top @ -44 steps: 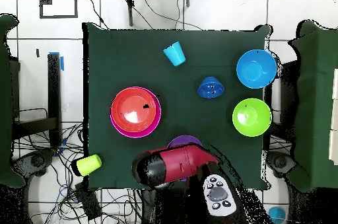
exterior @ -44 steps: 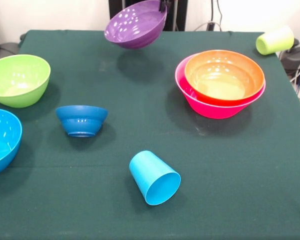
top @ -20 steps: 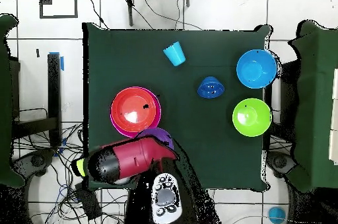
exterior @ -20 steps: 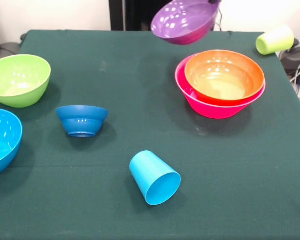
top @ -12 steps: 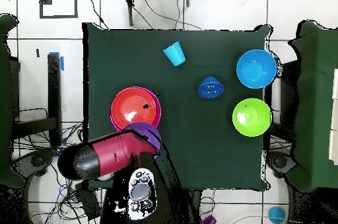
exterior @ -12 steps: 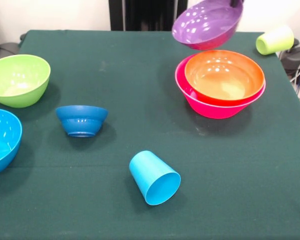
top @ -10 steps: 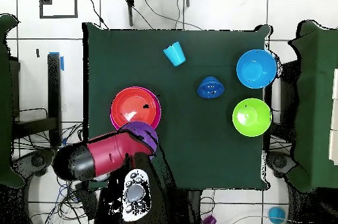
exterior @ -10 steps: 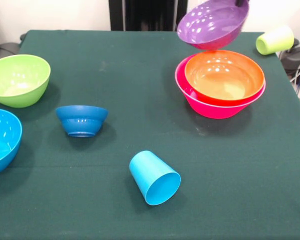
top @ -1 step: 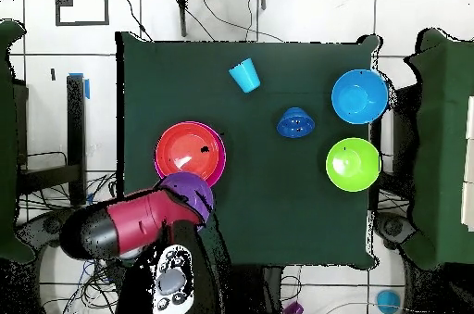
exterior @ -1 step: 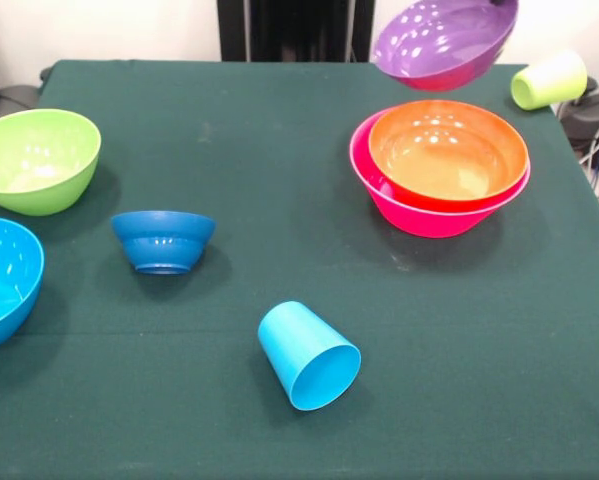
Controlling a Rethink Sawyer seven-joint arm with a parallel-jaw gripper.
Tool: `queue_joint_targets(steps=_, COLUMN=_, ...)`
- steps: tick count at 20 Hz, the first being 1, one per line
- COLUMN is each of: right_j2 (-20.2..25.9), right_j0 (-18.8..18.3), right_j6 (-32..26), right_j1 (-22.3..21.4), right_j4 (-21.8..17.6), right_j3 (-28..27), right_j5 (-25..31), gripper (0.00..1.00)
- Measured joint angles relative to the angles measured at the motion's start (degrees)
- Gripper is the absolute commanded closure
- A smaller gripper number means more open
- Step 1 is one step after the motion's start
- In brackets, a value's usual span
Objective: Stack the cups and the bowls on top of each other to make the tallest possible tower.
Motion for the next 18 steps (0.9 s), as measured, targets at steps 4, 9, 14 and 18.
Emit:
queue_joint_targets(steps=4, right_j2=-1.3, right_j0=3.0, right_j6=1.0, right_j1=-0.5, right_j4=1.1, right_j3=0.0, right_j5=0.0, gripper=1.0)
queue_joint_targets(steps=9, right_j2=-2.1, right_j0=6.2, right_j6=2.9, right_j1=-0.4, right_j4=2.9, right_j3=0.1, right_j5=0.0, gripper=1.0)
queue_joint_targets(steps=14, right_j2=-2.8, right_j0=8.2, right_j6=4.5, right_j1=-0.4, right_j4=4.2, right_j3=0.2, right_j5=0.0, gripper=1.0)
queue_joint_targets(steps=18, right_j2=-4.1, right_j0=10.8, right_j6=6.3, right_j1=-0.1, right_j4=4.4, right_j3=0.1, right_j5=0.0, gripper=1.0)
